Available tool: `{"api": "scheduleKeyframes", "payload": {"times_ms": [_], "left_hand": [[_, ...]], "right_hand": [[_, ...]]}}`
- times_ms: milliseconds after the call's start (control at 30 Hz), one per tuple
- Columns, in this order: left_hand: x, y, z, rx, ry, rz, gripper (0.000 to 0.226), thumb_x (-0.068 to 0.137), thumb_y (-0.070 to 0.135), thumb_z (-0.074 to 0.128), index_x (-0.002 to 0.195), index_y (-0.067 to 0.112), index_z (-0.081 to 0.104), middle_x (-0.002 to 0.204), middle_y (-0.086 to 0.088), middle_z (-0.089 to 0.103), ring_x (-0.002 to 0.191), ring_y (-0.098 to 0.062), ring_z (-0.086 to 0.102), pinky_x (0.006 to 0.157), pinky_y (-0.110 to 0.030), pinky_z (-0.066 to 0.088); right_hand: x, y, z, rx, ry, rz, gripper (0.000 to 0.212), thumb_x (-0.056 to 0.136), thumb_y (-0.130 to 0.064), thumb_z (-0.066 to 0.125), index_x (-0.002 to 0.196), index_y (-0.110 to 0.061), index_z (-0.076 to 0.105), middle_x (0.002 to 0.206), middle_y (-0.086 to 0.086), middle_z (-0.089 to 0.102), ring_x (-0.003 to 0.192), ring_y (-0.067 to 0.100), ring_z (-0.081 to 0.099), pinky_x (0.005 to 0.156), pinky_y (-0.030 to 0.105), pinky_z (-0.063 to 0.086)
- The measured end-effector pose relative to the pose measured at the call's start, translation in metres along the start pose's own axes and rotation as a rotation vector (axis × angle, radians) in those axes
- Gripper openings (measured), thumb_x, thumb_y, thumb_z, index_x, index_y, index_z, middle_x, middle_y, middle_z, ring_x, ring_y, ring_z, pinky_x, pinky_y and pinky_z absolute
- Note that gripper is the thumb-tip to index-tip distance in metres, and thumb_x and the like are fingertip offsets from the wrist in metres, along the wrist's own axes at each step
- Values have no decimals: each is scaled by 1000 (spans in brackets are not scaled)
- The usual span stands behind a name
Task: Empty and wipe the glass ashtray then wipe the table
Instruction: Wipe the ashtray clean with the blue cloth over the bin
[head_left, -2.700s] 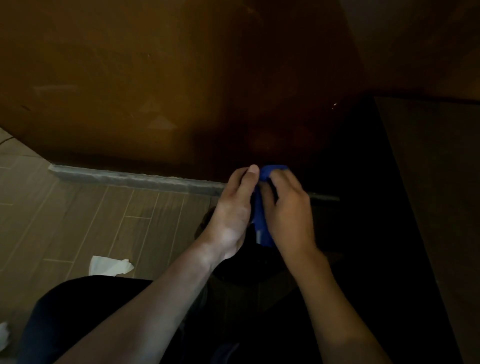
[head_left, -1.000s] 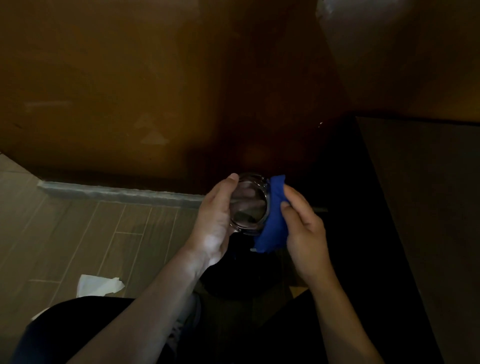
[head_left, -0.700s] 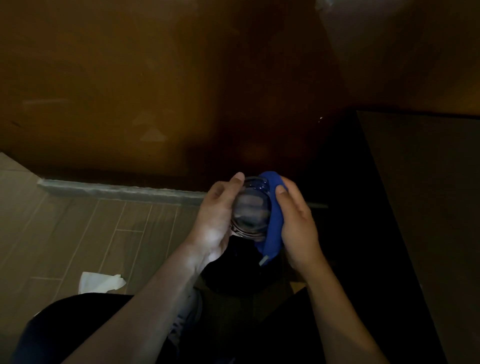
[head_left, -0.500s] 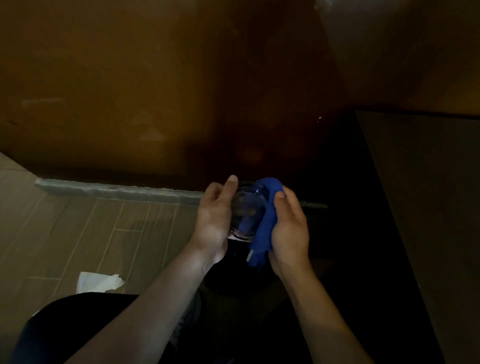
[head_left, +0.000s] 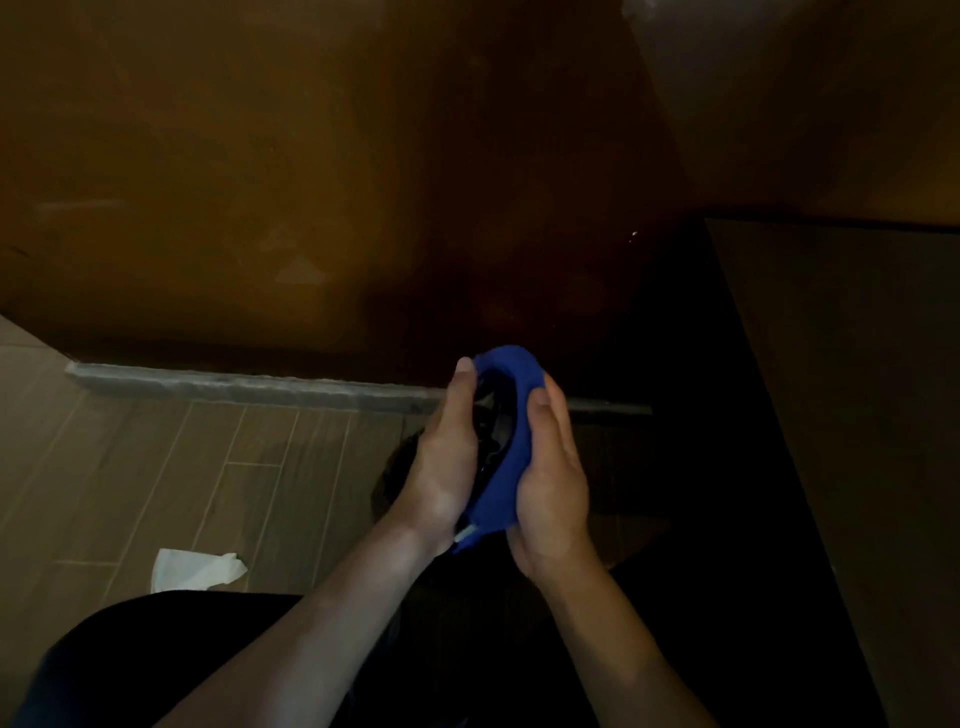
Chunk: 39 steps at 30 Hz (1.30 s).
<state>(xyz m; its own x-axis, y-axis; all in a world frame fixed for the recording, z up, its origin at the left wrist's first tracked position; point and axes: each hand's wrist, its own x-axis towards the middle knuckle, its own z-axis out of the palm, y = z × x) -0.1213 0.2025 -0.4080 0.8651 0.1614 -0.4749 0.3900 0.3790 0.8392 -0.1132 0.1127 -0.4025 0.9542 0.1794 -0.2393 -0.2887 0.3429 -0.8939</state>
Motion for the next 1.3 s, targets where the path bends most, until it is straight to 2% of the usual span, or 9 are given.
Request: {"api": "scheduleKeyframes", "payload": {"times_ms": [267, 433, 533, 733, 833, 933, 1067, 1233, 1300], "left_hand": [[-9, 1, 13, -91, -160, -99, 46, 88, 72, 49, 107, 35, 68, 103, 11, 71, 90, -5, 67, 78, -29, 52], [-12, 3, 8, -272, -113, -152, 57, 96, 60, 55, 128, 17, 76, 126, -12, 77, 121, -25, 71, 101, -39, 52], [-6, 6, 0, -355, -119, -184, 61, 98, 58, 52, 131, 13, 74, 132, -16, 74, 126, -30, 68, 109, -42, 49], [0, 17, -11, -498, -146, -197, 72, 94, 68, 46, 116, 10, 81, 126, -15, 75, 111, -28, 72, 103, -42, 52], [3, 17, -14, -531, -148, -166, 69, 96, 70, 43, 101, 15, 85, 109, -9, 78, 100, -24, 74, 102, -41, 54], [5, 16, -15, -533, -130, -168, 60, 96, 68, 49, 118, 18, 74, 109, -7, 72, 98, -21, 69, 98, -38, 55], [5, 5, -16, -516, -118, -152, 50, 106, 53, 37, 119, 15, 68, 93, -1, 79, 81, -12, 77, 68, -25, 63], [1, 6, -14, -468, -98, -75, 56, 94, 49, 63, 133, 11, 62, 121, -9, 70, 114, -21, 68, 97, -33, 57], [0, 8, -11, -425, -61, -63, 51, 102, 52, 52, 130, 12, 66, 122, -11, 72, 117, -23, 69, 102, -37, 56]], "right_hand": [[19, -4, -1, -119, 93, 62, 24, 106, -34, 48, 113, -28, 71, 99, 1, 76, 91, 16, 74, 74, 28, 59], [30, 0, -4, -167, 211, 42, 27, 108, -33, 46, 105, -19, 69, 96, 16, 72, 91, 33, 72, 80, 46, 60], [29, 11, -7, -340, 230, -41, 27, 107, -40, 43, 103, -31, 69, 94, 6, 72, 91, 24, 72, 89, 55, 58], [6, 24, -5, -536, 171, -132, 39, 108, -44, 37, 145, -44, 49, 137, -11, 62, 125, 7, 60, 106, 35, 51], [-13, 26, 3, -648, 63, -283, 44, 107, -48, 31, 151, -55, 29, 160, -25, 32, 150, 0, 29, 116, 16, 32], [-19, 35, 9, -889, -88, -515, 47, 110, -38, 28, 155, -46, 17, 163, -34, 11, 156, 2, 6, 127, 32, 14], [-1, 36, 6, -1009, -218, -799, 51, 102, -11, 44, 152, -13, 44, 161, 4, 41, 153, 23, 30, 121, 53, 28], [14, 24, 11, -964, -152, -733, 40, 102, -20, 48, 139, -16, 61, 149, 0, 54, 147, 19, 40, 117, 49, 34], [14, 16, 17, -1028, -78, -600, 38, 103, -32, 42, 136, -25, 60, 147, -10, 52, 147, 13, 34, 119, 45, 31]]}}
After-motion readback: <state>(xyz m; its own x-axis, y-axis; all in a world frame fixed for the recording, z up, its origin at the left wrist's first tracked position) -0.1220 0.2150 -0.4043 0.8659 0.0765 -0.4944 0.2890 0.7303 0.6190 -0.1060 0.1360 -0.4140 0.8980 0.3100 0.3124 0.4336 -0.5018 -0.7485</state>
